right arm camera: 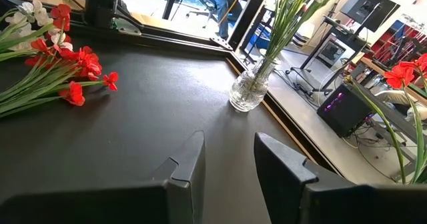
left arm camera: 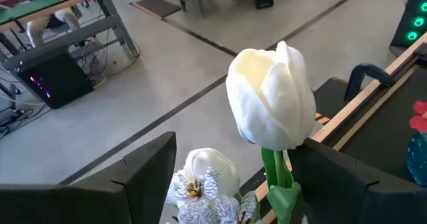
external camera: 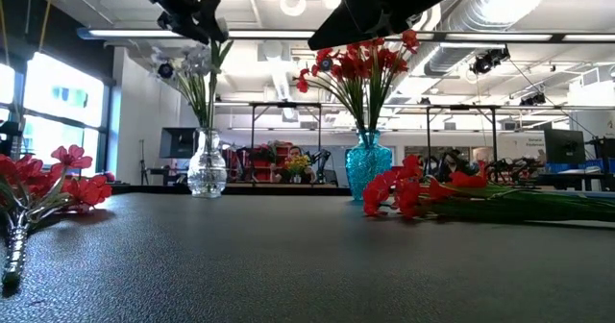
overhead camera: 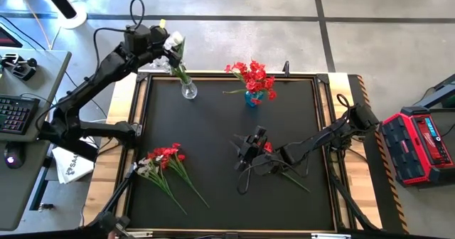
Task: Sort flowers into vase by color
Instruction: Put the white tulip into the transparent vase, then put the right red flowers into the blue vase
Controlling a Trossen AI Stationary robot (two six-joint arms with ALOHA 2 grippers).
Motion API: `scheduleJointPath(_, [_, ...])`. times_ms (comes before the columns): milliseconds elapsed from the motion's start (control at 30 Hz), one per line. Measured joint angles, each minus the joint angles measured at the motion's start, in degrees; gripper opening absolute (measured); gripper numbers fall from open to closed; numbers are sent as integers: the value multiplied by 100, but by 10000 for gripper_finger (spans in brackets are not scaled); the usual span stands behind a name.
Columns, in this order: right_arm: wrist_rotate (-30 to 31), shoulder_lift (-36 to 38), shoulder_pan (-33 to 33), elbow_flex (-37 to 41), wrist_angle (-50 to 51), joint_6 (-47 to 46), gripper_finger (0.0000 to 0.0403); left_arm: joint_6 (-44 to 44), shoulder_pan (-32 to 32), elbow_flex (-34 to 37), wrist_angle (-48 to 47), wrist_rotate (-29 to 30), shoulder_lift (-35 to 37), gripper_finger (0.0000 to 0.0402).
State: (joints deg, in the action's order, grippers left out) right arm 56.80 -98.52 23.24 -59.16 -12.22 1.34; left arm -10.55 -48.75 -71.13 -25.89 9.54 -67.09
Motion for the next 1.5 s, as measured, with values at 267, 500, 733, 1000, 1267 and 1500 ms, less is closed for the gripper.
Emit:
scheduleJointPath(267, [0, 0, 0, 0, 43, -4, 101, -4, 0, -5, -43, -1, -275, 301])
scheduleJointPath(500, [0, 0, 0, 0, 40, -4, 101, -2, 0, -778, -1083, 0, -564, 328])
scheduleJointPath(733, [-1, 1, 0, 0, 43, -43, 101, -56, 2, -1597, -1882, 3, -682, 329])
scheduleJointPath(1000, [66, 68, 101, 0, 154, 127, 101, -3, 207, -1956, -2083, 22, -525, 329])
scheduleJointPath(1267, [505, 1043, 909, -2, 1411, -226, 101, 700, 1869, -1061, -1253, 27, 364, 324])
scheduleJointPath(1500, [-1651, 2083, 1146, -4, 4291, -3359, 127, 1291, 4050, 448, -385, 680, 1168, 324])
